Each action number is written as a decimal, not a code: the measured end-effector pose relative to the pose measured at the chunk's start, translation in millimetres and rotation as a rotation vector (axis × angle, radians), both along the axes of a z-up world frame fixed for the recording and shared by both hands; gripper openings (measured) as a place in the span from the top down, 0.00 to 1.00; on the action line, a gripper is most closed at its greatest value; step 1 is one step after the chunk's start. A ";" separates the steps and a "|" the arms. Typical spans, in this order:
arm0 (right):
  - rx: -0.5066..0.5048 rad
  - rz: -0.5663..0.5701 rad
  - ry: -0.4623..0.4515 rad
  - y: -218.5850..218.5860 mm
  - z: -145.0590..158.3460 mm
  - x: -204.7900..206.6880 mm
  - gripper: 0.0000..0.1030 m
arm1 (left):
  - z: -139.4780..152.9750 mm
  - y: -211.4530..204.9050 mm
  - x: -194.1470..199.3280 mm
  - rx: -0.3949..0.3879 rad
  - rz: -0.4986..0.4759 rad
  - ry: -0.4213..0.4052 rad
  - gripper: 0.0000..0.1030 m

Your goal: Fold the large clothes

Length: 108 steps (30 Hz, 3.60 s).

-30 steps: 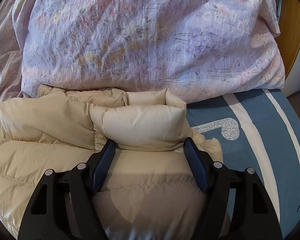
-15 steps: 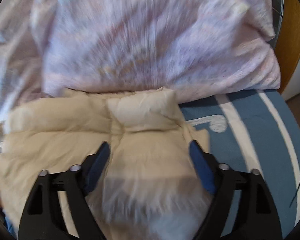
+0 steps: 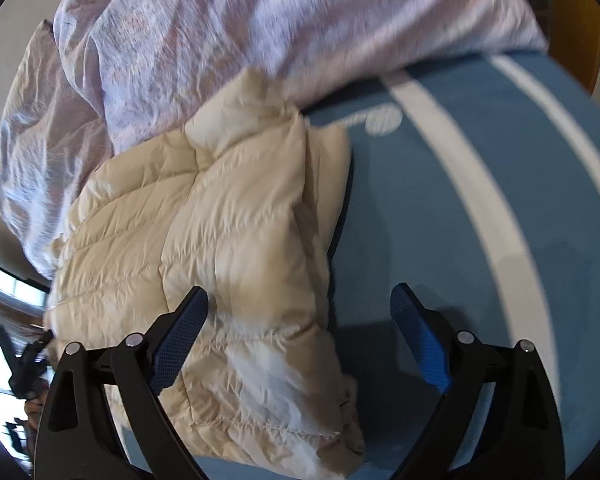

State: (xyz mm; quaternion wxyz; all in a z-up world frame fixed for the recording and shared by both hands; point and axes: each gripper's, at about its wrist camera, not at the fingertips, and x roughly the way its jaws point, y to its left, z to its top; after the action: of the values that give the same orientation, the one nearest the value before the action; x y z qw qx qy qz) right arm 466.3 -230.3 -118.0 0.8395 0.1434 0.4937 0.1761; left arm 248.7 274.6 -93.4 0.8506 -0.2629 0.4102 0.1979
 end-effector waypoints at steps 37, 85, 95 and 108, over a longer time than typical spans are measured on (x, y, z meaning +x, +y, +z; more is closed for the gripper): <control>0.243 0.097 0.047 1.4 10.7 -161.7 0.70 | 4.7 -29.9 -169.4 -0.189 -0.020 -0.129 0.72; -0.264 0.311 -0.302 195.7 -3.9 -218.4 0.46 | 4.9 -24.0 -140.6 -0.280 0.013 -0.204 0.74; -0.270 0.285 -0.321 189.4 -2.9 -211.6 0.51 | 25.6 -30.8 -146.1 -0.252 -0.015 -0.244 0.79; -0.273 0.282 -0.324 188.7 -9.2 -206.1 0.51 | 90.0 -68.7 -130.7 -0.216 -0.108 -0.358 0.80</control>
State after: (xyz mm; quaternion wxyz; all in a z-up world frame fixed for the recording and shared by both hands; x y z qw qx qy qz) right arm 260.2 -41.6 -127.2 0.8863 -0.0720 0.3871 0.2439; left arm 118.0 205.9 -3.4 0.8862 -0.3609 0.2850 0.0572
